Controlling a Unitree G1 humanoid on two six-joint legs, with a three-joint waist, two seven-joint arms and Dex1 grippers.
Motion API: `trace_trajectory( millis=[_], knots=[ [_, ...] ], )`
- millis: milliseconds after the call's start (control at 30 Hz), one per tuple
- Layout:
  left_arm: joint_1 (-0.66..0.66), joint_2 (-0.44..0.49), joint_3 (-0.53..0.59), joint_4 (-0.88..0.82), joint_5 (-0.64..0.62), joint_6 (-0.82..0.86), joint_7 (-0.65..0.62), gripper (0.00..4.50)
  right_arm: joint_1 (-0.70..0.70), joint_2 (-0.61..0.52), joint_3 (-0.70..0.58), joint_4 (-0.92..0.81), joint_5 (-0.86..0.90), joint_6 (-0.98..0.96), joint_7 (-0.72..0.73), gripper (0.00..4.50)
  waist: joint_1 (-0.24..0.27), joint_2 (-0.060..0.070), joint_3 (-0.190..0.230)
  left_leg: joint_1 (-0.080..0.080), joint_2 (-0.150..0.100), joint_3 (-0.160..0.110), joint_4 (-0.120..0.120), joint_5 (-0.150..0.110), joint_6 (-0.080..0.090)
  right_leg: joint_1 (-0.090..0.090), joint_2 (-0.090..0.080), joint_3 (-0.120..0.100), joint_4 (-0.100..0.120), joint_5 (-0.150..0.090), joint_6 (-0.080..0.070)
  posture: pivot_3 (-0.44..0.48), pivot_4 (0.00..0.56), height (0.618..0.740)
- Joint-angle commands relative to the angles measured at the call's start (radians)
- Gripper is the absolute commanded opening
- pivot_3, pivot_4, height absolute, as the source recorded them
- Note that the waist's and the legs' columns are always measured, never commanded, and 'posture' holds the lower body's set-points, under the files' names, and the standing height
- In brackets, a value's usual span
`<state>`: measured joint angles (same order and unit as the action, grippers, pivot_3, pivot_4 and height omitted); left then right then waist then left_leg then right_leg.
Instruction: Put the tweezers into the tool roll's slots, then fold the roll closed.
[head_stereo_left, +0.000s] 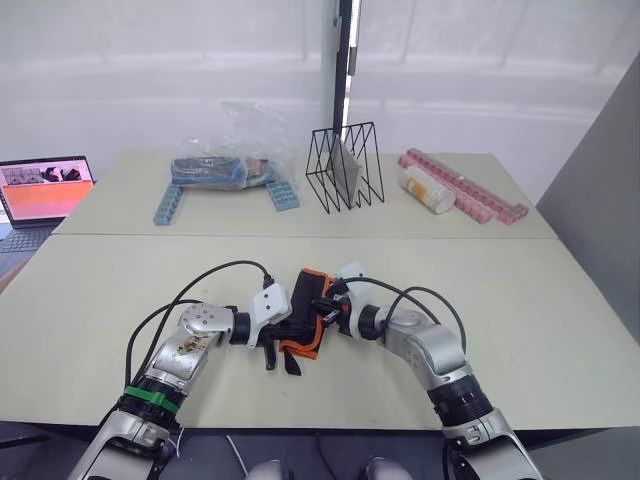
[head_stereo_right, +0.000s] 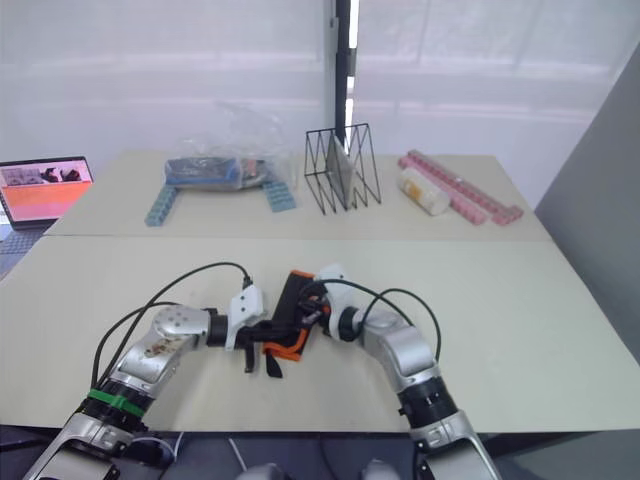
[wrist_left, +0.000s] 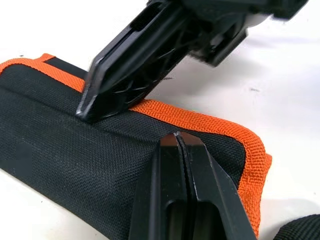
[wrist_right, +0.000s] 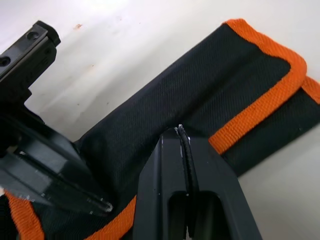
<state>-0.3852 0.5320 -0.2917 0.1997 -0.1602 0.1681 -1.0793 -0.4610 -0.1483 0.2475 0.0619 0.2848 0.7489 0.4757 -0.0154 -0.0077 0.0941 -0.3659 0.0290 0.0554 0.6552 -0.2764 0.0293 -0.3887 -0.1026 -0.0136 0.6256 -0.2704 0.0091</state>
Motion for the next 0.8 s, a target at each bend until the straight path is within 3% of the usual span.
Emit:
trace_trajectory(
  millis=[33, 300, 800],
  knots=[
    [0.102, 0.028, -0.087, 0.084, 0.095, 0.071, 0.002, 0.04, 0.031, -0.003, -0.001, -0.007, 0.001, 0.028, 0.009, 0.0, -0.001, -0.001, -0.004, 0.002, 0.0, 0.0, -0.003, 0.0, 0.0, 0.001, 0.0, 0.0, 0.0, -0.001, -0.002, 0.0, 0.15, 0.737],
    [0.11, 0.018, -0.079, 0.073, 0.086, 0.078, 0.02, 0.04, 0.033, -0.001, 0.024, -0.069, 0.016, -0.001, 0.089, 0.0, 0.0, 0.001, -0.005, 0.007, 0.0, 0.004, -0.012, 0.001, -0.001, 0.0, -0.001, 0.0, -0.001, 0.0, 0.001, 0.0, 0.15, 0.737],
    [0.123, 0.041, -0.064, 0.044, 0.069, 0.065, 0.002, 0.04, -0.027, 0.04, -0.015, 0.262, -0.076, -0.114, 0.025, 0.0, -0.012, 0.001, -0.005, 0.013, 0.0, 0.005, -0.014, 0.0, -0.001, 0.001, -0.002, 0.0, -0.001, -0.004, -0.006, 0.0, 0.15, 0.737]
  ],
)
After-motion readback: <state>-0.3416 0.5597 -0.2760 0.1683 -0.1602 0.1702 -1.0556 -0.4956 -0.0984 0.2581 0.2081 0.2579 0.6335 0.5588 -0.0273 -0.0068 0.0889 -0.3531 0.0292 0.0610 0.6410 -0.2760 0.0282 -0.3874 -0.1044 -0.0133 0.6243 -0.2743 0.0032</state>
